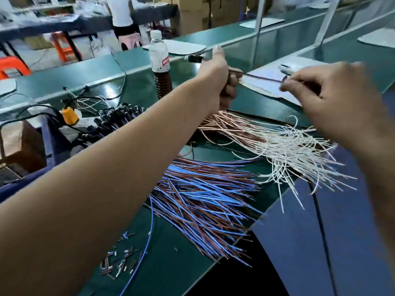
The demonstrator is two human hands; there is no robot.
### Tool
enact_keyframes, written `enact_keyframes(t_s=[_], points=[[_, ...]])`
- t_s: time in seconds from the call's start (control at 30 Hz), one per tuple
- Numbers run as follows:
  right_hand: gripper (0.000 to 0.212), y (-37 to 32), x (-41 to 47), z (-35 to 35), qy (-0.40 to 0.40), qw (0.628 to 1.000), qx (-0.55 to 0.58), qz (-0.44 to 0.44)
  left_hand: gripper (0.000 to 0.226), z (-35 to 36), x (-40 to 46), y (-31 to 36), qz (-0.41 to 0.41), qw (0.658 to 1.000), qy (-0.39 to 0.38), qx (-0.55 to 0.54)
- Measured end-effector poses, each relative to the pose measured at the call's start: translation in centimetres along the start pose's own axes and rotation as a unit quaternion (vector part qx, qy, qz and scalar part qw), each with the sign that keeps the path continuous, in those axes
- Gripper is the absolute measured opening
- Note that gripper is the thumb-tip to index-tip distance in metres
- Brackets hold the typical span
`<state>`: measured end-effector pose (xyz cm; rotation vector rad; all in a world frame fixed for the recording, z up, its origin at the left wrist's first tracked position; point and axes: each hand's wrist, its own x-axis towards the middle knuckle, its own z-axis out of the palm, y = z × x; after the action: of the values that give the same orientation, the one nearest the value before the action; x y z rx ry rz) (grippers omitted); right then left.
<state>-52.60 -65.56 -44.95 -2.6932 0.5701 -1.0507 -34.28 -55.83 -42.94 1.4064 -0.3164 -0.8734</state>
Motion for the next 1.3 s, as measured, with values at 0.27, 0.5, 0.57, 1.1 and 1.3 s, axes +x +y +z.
enact_keyframes(t_s=[0.27,0.5,0.57,1.1,1.3], points=[[0.022,2.2,-1.8,4.5,-0.043,0.995,-0.086,0.037,0.039,-1.4,2.3,-2.2,-0.08,0.994,-0.002,-0.08],[0.02,3.4,-2.8,10.1,-0.056,0.991,-0.083,0.093,0.031,-2.6,2.3,-4.1,-0.064,0.993,0.077,-0.055],[0.02,3.1,-2.7,10.3,-0.058,0.989,-0.089,0.103,0.028,-2.8,1.8,-4.0,-0.042,0.995,0.088,-0.022],[0.019,-21.7,-4.2,10.6,-0.107,0.98,0.132,-0.101,0.011,-16.8,-16.4,-0.9,0.342,0.881,0.254,0.205],[0.012,-33.4,-10.2,12.4,-0.209,0.911,0.281,-0.217,0.011,-28.6,-25.7,-4.7,0.338,0.784,0.457,0.249]])
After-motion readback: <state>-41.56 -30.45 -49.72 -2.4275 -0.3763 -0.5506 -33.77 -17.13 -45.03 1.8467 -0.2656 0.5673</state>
